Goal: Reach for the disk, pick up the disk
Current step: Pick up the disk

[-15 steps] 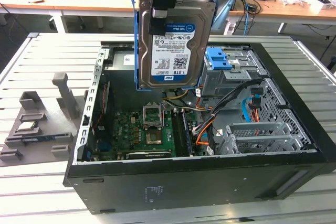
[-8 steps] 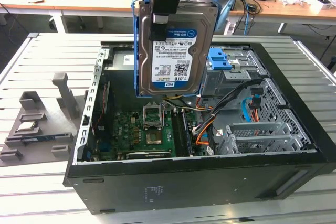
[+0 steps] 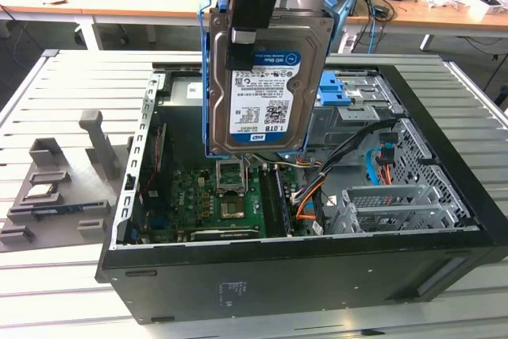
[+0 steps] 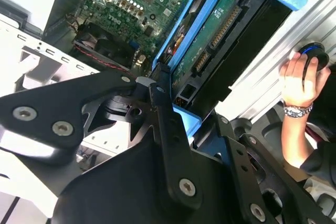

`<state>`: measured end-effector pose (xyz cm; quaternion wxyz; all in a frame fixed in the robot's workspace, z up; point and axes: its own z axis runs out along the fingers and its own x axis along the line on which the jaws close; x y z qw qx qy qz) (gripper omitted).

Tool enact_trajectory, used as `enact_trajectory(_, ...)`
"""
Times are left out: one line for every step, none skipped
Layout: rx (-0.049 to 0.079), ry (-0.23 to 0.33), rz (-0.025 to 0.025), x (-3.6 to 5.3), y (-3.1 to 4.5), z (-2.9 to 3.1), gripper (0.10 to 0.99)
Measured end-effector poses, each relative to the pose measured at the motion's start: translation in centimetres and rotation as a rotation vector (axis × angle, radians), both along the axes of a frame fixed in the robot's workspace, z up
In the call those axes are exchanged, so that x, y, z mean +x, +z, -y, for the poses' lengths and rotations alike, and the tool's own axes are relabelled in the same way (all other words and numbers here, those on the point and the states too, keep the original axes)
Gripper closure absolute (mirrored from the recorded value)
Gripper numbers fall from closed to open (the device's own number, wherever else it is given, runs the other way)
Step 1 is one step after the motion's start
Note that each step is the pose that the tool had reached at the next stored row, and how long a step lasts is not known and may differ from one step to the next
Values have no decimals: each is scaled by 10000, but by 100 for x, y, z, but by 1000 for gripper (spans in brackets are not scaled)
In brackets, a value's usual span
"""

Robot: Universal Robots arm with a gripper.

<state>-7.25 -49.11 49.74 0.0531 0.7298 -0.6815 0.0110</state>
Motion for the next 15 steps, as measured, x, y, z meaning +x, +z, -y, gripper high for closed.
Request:
enact_trajectory(-7,-1,1,0,0,8,718)
enact_trajectory(-16,0,1,0,-1,19,718)
enact_trajectory(-24,0,0,0,-1,28,718)
enact_trajectory(-33,0,1,0,-1,39,718)
enact_trajectory(-40,0,1,0,-1,48,718)
enact_trajectory(-58,0,1,0,-2,68,718)
enact_trajectory(-75,0,1,0,-2,87,718)
enact_trajectory(-93,0,1,0,-2,106,718)
enact_trajectory(-103,0,1,0,-2,117,718)
enact_trajectory(-111,-1,1,0,-2,125,718)
enact_trajectory(-121,0,1,0,-3,138,718)
enact_trajectory(-133,-1,1,0,-3,152,718)
enact_trajectory(-140,-1,1,0,-4,160,718)
enact_trajectory(-153,-1,0,0,-4,173,718)
enact_trajectory(-163,0,0,0,-4,184,718)
